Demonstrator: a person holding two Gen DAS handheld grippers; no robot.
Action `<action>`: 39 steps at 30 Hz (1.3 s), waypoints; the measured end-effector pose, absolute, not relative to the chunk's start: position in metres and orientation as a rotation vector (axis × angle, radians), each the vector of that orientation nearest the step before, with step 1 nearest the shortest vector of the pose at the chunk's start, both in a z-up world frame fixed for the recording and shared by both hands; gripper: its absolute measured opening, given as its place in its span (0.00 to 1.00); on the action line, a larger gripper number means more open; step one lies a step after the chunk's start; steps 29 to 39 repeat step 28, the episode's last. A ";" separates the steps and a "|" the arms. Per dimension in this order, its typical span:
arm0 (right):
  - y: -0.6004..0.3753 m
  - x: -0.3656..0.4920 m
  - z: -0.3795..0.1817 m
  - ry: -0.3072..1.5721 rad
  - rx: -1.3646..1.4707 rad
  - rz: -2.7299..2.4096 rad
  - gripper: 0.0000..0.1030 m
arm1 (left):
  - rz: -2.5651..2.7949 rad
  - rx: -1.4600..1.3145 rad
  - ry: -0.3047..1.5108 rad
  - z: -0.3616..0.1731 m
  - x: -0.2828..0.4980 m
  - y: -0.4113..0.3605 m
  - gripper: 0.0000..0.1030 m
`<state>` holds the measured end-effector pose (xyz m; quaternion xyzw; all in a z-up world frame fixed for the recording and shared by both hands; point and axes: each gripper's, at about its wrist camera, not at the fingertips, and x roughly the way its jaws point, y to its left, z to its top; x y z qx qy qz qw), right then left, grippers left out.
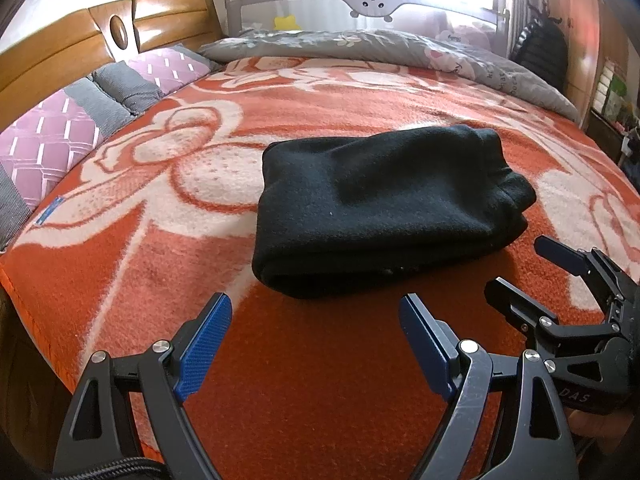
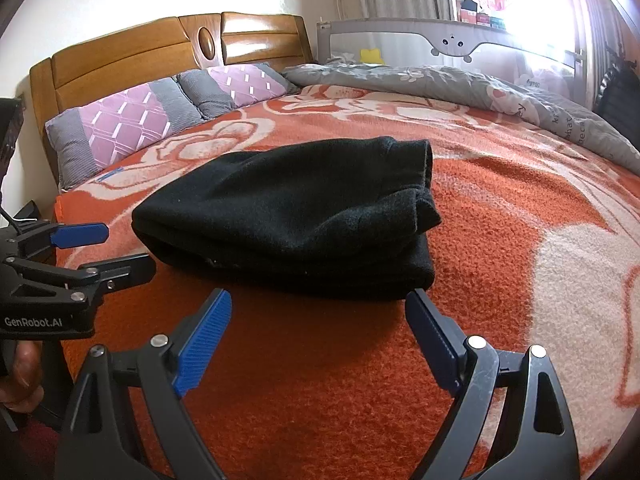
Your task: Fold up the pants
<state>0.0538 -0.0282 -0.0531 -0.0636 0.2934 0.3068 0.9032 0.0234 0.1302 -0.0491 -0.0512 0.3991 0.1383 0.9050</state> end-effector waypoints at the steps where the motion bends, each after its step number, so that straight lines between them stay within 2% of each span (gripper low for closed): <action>1: -0.029 0.054 -0.053 0.607 -0.130 0.637 0.86 | 0.285 -0.106 0.825 -0.049 0.024 0.130 0.83; 39: -0.036 0.055 -0.051 0.623 -0.094 0.638 0.86 | 0.290 -0.088 0.836 -0.042 0.025 0.126 0.83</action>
